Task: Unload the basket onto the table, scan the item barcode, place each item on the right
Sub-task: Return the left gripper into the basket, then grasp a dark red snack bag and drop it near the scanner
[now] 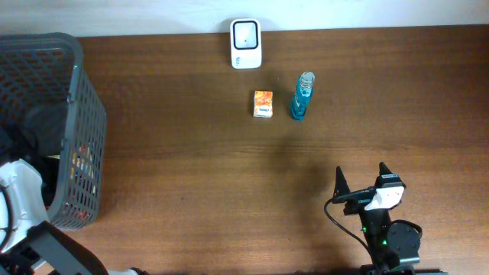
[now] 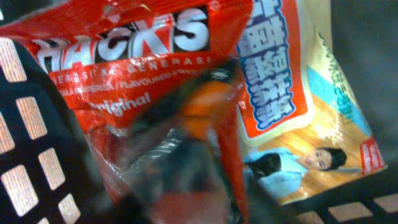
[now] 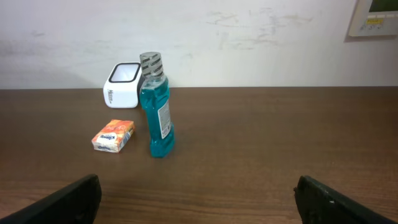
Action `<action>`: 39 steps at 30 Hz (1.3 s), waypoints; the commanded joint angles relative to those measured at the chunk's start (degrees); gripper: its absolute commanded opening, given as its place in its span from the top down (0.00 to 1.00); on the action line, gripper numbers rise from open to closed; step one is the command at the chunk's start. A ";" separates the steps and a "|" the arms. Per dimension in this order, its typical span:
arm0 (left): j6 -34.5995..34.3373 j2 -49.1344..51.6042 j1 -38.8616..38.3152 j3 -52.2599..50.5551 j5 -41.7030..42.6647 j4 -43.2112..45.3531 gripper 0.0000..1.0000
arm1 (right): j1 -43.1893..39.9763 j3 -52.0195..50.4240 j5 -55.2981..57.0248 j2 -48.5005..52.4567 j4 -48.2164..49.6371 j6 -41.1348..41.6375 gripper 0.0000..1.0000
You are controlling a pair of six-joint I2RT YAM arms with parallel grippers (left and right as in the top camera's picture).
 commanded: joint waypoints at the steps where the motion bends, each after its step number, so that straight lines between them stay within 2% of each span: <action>1: -0.48 -0.33 0.09 -0.79 -0.44 1.22 0.82 | 0.42 -0.46 0.50 -0.26 -0.15 0.22 0.02; 2: -0.48 -0.33 0.09 -0.79 -0.44 1.25 0.89 | 0.42 -0.46 0.50 -0.26 -0.15 0.22 0.01; 6: -0.44 -0.35 0.09 -0.74 -0.13 2.16 1.00 | 0.42 -0.46 0.50 -0.26 -0.15 0.22 0.02; 10: -0.42 -0.39 0.09 3.17 4.85 2.82 1.00 | 0.42 -0.46 0.50 -0.26 -0.15 0.22 0.02; 15: 0.79 -2.91 0.02 18.56 14.12 -0.37 1.00 | 0.42 -0.46 0.50 -0.26 -0.15 0.22 0.02; 21: 2.19 -9.92 -3.56 35.34 18.80 -1.92 1.00 | 0.42 -0.46 0.50 -0.26 -0.15 0.22 0.02; 23: 3.30 -13.33 -8.63 36.96 20.65 0.04 1.00 | 0.42 -0.46 0.50 -0.26 -0.15 0.22 0.02; 27: 13.92 -15.72 -27.15 36.81 22.18 0.83 1.00 | 0.42 -0.46 0.50 -0.26 -0.15 0.22 0.01; 29: 14.71 -14.12 -35.47 35.76 21.31 0.35 1.00 | 0.42 -0.46 0.50 -0.26 -0.15 0.22 0.02; 33: 14.75 -5.66 -50.10 33.44 13.77 0.15 1.00 | 0.42 -0.46 0.50 -0.26 -0.15 0.22 0.02; 36: 14.75 2.75 -56.94 33.44 5.77 0.55 1.00 | 0.42 -0.46 0.50 -0.26 -0.15 0.22 0.02; 39: 16.11 10.86 -61.81 33.44 1.75 2.19 1.00 | 0.42 -0.46 0.50 -0.26 -0.15 0.22 0.02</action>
